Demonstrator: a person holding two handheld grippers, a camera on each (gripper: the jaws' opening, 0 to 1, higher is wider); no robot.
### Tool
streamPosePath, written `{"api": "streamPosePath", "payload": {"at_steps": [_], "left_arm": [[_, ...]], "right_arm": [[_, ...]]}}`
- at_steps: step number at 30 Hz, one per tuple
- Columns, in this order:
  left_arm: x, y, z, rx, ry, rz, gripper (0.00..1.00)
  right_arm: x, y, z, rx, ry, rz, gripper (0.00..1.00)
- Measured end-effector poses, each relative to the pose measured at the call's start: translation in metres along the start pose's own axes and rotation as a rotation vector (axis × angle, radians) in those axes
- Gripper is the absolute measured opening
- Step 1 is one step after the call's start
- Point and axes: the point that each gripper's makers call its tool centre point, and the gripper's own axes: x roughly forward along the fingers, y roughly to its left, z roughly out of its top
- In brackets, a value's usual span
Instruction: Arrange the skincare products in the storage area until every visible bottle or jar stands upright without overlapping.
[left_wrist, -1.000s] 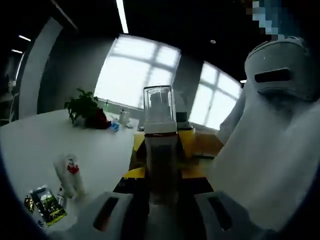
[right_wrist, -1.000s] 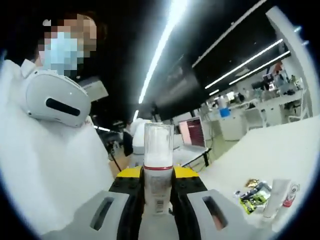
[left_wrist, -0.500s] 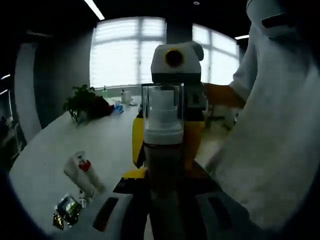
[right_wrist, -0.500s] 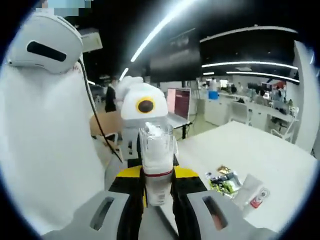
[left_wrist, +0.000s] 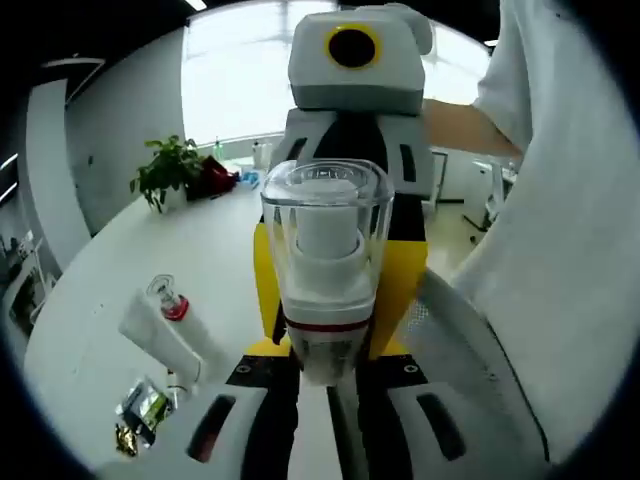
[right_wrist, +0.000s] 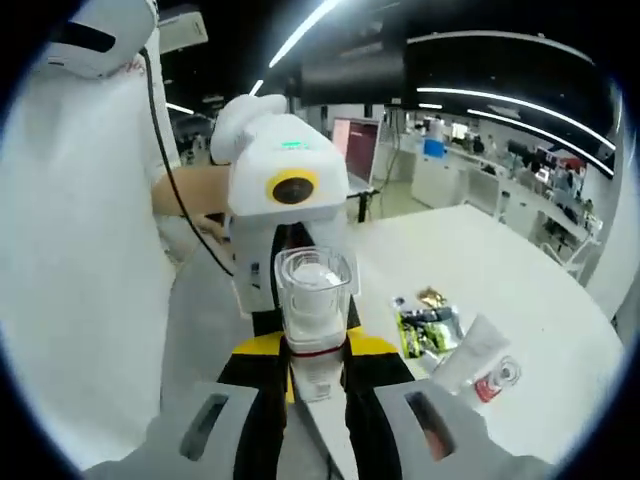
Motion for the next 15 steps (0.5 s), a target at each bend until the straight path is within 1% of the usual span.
{"api": "streamPosePath", "payload": {"at_steps": [2,4,6,7,8,9,12,13,15], "left_arm": [[0.008,0.007,-0.003,-0.011,0.013,0.009,0.18],[0.021,0.019,-0.01,-0.02,0.029,0.043,0.18],[0.036,0.031,-0.02,-0.035,0.054,0.078,0.18],[0.043,0.033,-0.024,-0.036,0.061,0.081,0.18],[0.052,0.037,-0.03,-0.036,0.071,0.089,0.18],[0.059,0.041,-0.036,-0.038,0.078,0.097,0.17],[0.077,0.05,-0.05,-0.034,0.091,0.109,0.17],[0.084,0.054,-0.056,-0.032,0.092,0.112,0.17],[0.094,0.057,-0.065,-0.045,0.099,0.105,0.17]], "right_arm": [[0.0,-0.007,-0.009,0.007,0.005,-0.005,0.21],[0.001,-0.018,-0.023,0.001,0.021,-0.026,0.21],[0.003,-0.034,-0.046,0.002,0.048,-0.041,0.21],[0.005,-0.04,-0.057,0.007,0.065,-0.043,0.21],[0.008,-0.043,-0.064,0.007,0.077,-0.047,0.21],[0.01,-0.048,-0.076,0.001,0.105,-0.059,0.21],[0.015,-0.057,-0.096,0.004,0.134,-0.075,0.21],[0.017,-0.06,-0.105,0.012,0.147,-0.084,0.21],[0.02,-0.064,-0.118,0.015,0.168,-0.09,0.21]]}}
